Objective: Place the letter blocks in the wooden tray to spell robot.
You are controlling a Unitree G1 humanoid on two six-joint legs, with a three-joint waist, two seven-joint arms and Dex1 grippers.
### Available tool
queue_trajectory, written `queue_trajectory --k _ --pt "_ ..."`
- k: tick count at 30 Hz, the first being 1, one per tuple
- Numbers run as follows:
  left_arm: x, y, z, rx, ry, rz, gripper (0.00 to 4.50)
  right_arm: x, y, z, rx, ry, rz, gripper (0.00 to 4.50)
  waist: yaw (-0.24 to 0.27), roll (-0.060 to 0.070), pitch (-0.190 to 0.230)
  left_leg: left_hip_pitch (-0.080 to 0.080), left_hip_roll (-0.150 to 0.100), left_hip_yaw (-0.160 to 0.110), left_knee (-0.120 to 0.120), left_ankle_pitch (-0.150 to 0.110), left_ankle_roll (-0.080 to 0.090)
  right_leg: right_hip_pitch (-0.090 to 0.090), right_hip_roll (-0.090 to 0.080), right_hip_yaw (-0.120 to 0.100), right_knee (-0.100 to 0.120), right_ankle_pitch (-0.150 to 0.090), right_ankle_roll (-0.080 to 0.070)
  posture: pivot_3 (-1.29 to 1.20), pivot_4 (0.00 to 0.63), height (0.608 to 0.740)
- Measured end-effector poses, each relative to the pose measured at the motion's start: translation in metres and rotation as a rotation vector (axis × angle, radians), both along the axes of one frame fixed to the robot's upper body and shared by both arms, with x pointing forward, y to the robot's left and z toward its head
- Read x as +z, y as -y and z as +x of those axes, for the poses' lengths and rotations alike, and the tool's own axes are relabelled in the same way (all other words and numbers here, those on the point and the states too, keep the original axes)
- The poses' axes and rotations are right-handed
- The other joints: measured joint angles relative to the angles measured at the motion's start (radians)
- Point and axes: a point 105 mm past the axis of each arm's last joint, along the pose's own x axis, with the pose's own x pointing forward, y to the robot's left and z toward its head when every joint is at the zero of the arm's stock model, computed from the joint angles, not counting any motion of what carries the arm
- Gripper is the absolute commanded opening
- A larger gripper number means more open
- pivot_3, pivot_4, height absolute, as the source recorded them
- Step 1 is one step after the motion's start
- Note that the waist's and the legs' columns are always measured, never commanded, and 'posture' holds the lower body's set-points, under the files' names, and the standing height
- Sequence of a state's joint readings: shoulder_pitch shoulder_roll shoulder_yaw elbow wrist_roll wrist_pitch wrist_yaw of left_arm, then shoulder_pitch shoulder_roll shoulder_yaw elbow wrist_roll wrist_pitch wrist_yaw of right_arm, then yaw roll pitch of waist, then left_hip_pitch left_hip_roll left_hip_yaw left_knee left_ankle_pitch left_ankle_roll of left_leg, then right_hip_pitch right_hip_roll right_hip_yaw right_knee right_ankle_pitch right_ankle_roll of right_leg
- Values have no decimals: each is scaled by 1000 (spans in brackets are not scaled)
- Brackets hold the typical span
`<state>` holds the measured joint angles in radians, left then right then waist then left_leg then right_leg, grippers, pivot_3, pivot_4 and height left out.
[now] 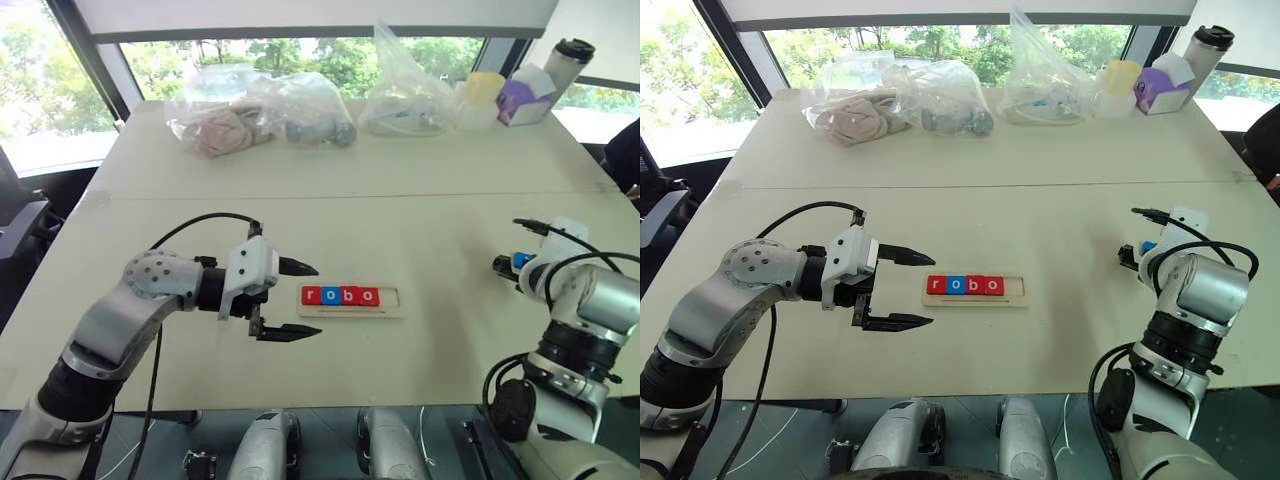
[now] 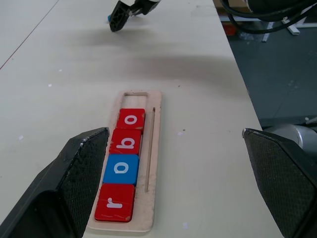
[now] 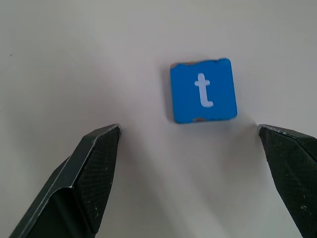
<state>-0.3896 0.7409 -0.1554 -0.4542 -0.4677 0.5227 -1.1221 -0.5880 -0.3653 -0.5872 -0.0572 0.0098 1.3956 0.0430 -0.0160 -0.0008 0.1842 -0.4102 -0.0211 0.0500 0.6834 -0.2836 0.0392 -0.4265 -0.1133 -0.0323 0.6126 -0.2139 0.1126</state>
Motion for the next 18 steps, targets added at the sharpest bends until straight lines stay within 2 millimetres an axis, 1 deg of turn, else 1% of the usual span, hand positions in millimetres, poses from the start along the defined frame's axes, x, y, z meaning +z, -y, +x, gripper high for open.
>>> queue_trajectory --k 6,7,9,10,12,14,18 --pt "0 0 0 0 0 0 4500 -1 4 5 35 19 -20 4477 0 0 0 0 0 0 0 0 0 0 0 0 0 0 0 0 150 740" --pt "0 0 0 0 0 0 4500 -1 5 5 36 20 -19 4242 0 -1 0 0 0 0 0 0 0 0 0 0 0 0 0 0 150 740" --pt "0 0 0 0 0 0 4500 -2 5 6 43 23 -11 3609 1 -1 0 0 0 0 0 0 0 1 0 0 0 0 0 0 150 740" --pt "0 0 0 0 0 0 4500 -2 4 7 48 25 -6 3121 2 -1 0 0 0 0 0 0 0 1 0 0 0 0 0 0 150 740" --pt "0 0 0 0 0 0 4500 -3 4 7 48 25 -4 1933 5 -1 -1 0 0 0 0 0 0 1 0 0 0 0 0 0 150 740" --pt "0 0 0 0 0 1 4500 -3 5 7 48 28 -4 1115 5 -1 -1 0 0 -1 0 0 0 1 0 0 -1 0 0 0 150 740" --pt "1 0 1 -1 6 1 4500 -3 4 7 48 31 2 1115 5 -1 -1 0 0 -1 0 0 0 1 0 0 -1 0 0 0 150 740"
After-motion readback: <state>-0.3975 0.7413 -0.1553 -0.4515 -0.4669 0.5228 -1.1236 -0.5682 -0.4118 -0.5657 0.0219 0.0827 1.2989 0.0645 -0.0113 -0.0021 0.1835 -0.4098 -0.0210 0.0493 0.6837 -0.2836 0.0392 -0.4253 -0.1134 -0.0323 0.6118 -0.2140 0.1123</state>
